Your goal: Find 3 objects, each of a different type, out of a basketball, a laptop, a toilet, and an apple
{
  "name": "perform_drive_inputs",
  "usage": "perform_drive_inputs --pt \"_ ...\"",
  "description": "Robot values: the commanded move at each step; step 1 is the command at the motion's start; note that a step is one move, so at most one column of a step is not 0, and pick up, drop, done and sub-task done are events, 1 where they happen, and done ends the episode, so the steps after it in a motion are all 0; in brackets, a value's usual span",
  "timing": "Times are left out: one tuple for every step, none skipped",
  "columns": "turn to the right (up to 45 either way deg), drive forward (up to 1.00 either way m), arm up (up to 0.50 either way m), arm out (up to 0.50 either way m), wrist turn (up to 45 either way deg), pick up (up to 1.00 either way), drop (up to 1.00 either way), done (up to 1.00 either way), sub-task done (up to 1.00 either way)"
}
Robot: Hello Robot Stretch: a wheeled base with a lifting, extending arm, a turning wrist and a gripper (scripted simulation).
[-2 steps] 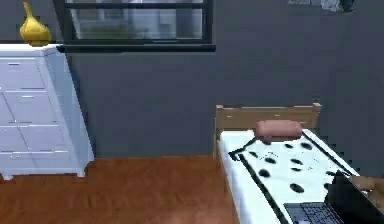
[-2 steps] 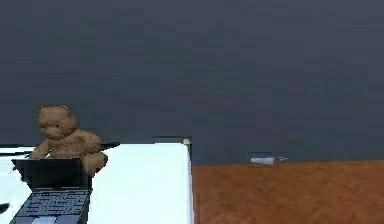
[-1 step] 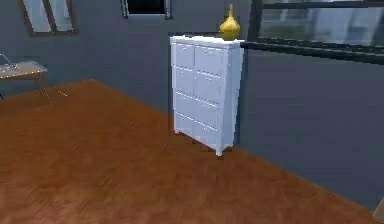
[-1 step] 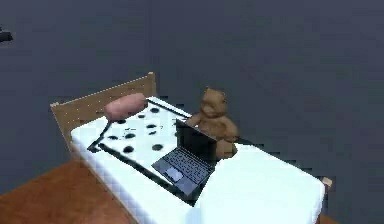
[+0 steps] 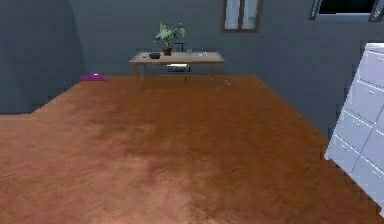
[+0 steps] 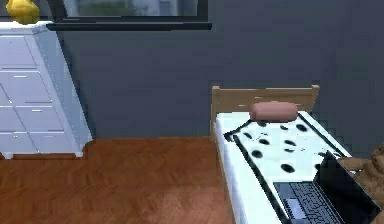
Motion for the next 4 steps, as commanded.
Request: perform_drive_inputs --pt "0.0 0.25 0.00 0.00 0.0 0.00 0.00 0.00 0.00" --pt "-45.0 0.00 0.00 0.00 0.0 0.00 0.00 0.00 0.00" --pt "-42.0 0.00 0.00 0.00 0.0 0.00 0.00 0.00 0.00" --pt "0.0 0.30 0.00 0.00 0.0 0.00 0.00 0.00 0.00"
